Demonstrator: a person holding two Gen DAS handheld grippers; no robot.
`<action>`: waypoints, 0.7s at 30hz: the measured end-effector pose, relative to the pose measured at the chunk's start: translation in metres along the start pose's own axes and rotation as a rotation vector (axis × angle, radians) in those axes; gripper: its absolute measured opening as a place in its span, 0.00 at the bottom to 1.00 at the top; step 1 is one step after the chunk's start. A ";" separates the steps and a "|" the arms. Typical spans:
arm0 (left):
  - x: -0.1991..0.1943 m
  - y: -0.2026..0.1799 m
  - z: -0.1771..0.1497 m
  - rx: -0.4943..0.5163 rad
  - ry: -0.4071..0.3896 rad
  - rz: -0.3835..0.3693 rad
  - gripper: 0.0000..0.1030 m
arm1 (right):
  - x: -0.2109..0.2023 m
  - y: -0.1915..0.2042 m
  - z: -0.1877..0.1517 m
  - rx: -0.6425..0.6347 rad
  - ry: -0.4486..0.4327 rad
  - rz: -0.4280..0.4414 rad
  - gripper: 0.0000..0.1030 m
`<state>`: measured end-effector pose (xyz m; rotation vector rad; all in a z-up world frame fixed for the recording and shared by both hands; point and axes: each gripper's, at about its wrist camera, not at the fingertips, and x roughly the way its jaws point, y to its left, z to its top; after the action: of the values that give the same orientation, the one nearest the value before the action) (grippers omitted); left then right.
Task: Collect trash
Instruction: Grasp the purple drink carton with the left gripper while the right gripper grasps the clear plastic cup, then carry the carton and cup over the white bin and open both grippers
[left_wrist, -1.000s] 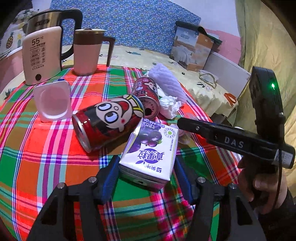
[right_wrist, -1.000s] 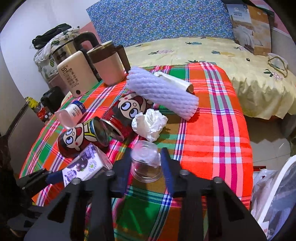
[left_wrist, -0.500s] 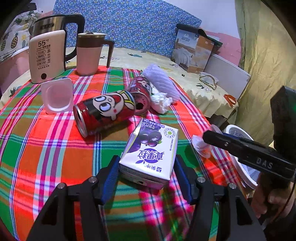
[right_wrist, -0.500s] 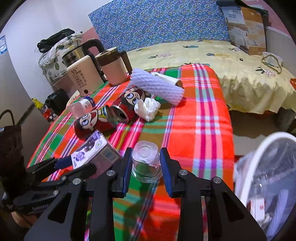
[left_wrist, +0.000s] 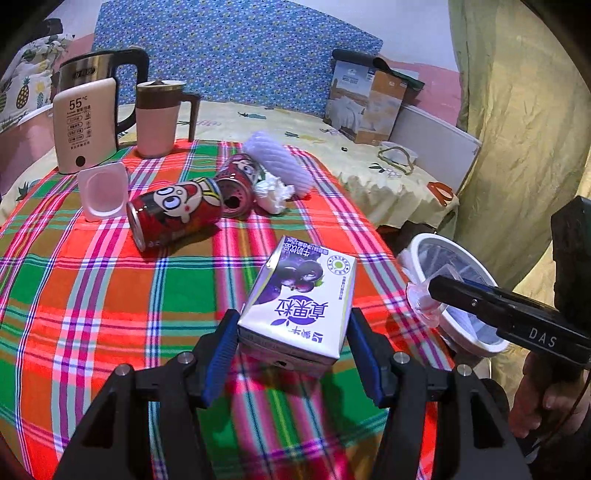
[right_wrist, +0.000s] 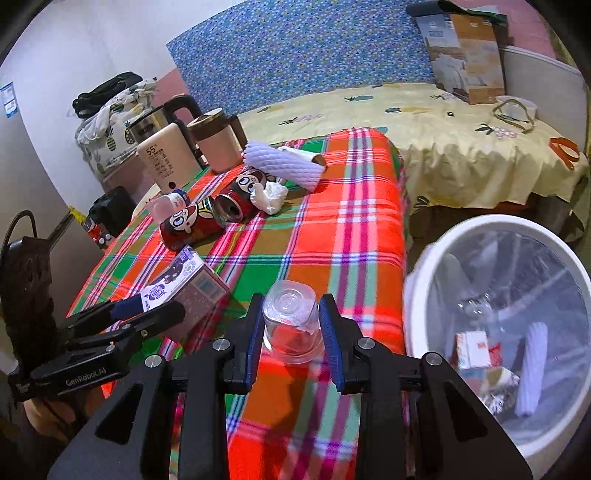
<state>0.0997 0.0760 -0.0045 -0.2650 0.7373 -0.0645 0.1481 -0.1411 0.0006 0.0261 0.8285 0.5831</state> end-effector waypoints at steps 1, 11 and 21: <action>-0.002 -0.003 0.000 0.003 -0.002 -0.004 0.59 | -0.003 -0.002 -0.001 0.005 -0.004 -0.005 0.31; -0.002 -0.039 -0.004 0.051 0.005 -0.056 0.59 | -0.027 -0.019 -0.010 0.034 -0.046 -0.048 0.31; 0.007 -0.082 -0.001 0.113 0.020 -0.117 0.59 | -0.045 -0.043 -0.017 0.076 -0.082 -0.106 0.31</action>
<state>0.1066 -0.0041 0.0115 -0.1998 0.7347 -0.2198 0.1334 -0.2034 0.0091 0.0748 0.7670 0.4480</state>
